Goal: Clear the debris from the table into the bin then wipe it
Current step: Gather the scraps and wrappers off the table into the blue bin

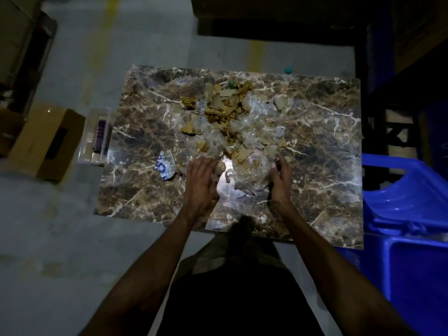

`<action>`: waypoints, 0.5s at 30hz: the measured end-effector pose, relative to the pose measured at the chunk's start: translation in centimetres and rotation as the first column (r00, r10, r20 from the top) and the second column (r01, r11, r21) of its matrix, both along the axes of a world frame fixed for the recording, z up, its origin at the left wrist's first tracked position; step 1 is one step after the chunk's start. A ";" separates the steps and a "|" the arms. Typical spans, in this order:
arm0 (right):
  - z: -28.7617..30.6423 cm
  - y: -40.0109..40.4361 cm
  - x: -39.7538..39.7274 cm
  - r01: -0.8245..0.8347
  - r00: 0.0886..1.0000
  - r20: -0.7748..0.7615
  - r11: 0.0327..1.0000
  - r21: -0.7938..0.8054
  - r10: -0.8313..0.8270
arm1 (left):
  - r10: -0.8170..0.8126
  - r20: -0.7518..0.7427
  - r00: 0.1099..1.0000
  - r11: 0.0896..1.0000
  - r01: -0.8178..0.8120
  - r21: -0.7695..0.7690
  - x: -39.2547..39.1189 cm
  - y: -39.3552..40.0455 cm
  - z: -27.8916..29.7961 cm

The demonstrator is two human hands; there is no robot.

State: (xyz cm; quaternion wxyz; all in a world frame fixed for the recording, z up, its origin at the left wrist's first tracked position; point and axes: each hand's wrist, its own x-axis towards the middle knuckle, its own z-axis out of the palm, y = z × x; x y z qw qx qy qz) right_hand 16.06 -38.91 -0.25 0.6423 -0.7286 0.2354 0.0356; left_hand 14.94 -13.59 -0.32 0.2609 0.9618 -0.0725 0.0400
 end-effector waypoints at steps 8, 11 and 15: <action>0.9 -0.6 -2.0 0.097 0.995 -0.024 0.991 0.088 -0.095 | 0.264 -0.013 0.964 0.908 -0.253 -0.334 -5.3 -3.9 1.2; 1.1 -1.7 -2.4 0.086 0.995 -0.054 0.994 0.061 -0.083 | 0.523 -0.187 0.832 0.746 -0.553 -0.372 -6.1 -3.3 0.1; -0.2 -0.6 -1.5 -0.007 0.998 -0.060 0.999 -0.036 0.005 | 0.546 -0.423 0.723 0.589 -0.690 -0.420 -4.8 -2.8 -2.1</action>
